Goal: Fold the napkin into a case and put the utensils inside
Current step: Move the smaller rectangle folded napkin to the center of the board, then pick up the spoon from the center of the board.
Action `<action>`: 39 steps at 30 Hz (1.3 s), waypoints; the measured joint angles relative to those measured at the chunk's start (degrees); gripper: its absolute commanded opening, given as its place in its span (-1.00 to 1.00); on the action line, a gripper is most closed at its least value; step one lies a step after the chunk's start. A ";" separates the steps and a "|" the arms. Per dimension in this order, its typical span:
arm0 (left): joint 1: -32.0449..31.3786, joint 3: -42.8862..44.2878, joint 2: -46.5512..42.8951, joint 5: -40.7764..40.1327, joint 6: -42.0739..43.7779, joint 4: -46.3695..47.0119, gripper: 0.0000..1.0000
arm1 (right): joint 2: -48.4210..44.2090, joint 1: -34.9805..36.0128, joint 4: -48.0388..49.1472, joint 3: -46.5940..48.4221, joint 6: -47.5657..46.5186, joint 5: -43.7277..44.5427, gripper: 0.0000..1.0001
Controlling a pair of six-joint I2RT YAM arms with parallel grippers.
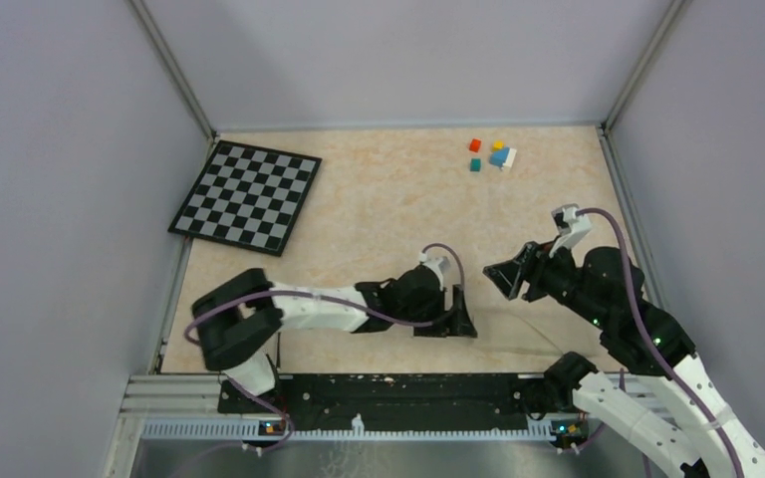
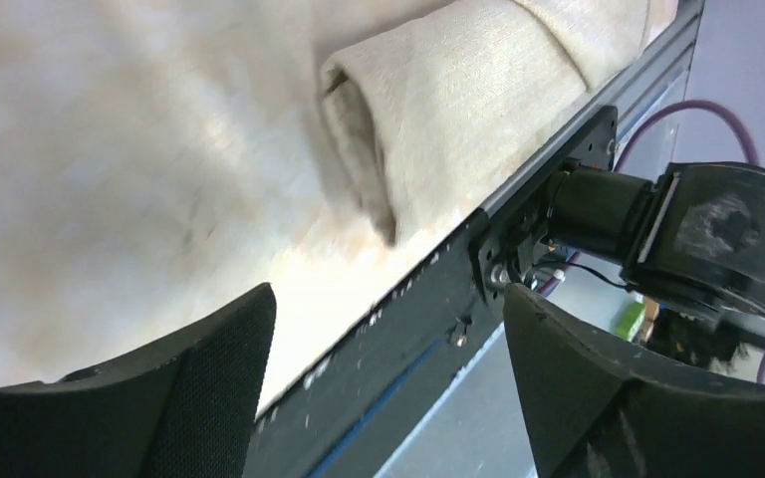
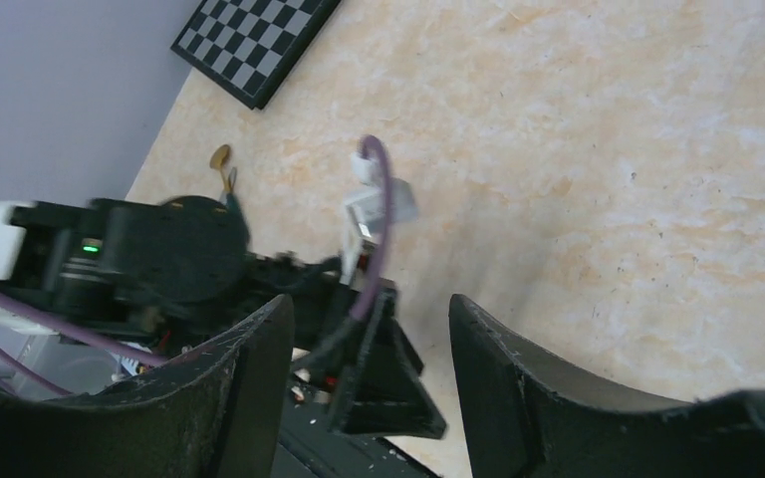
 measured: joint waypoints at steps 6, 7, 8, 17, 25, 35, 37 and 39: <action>2.82 -4.61 -26.16 -11.04 1.18 -21.77 0.97 | 1.20 0.00 2.16 -0.46 -1.22 -1.77 0.17; 5.14 -5.14 -30.82 -11.91 1.01 -25.66 0.97 | 1.40 0.00 2.71 -0.83 -1.51 -2.23 0.17; 8.44 -5.68 -34.88 -12.33 0.96 -29.57 0.97 | 1.60 0.00 3.04 -1.25 -1.79 -2.69 0.17; 54.49 -6.84 -52.83 -20.50 7.50 -57.31 0.78 | 4.52 0.00 3.21 -2.56 -4.48 -7.10 0.17; 71.08 -9.44 -37.81 -20.68 14.67 -55.34 0.34 | 3.58 0.00 3.23 -2.73 -4.66 -9.07 0.17; 72.61 -11.23 -28.74 -20.39 14.19 -47.23 -0.04 | 2.73 0.00 3.19 -2.75 -4.48 -9.16 0.17; 72.61 -11.39 -27.02 -20.11 13.84 -46.66 -0.11 | 2.73 0.00 3.21 -2.75 -4.46 -9.16 0.17; 72.61 -11.39 -25.24 -19.89 13.25 -46.42 -0.25 | 2.82 0.00 3.21 -2.75 -4.46 -9.16 0.17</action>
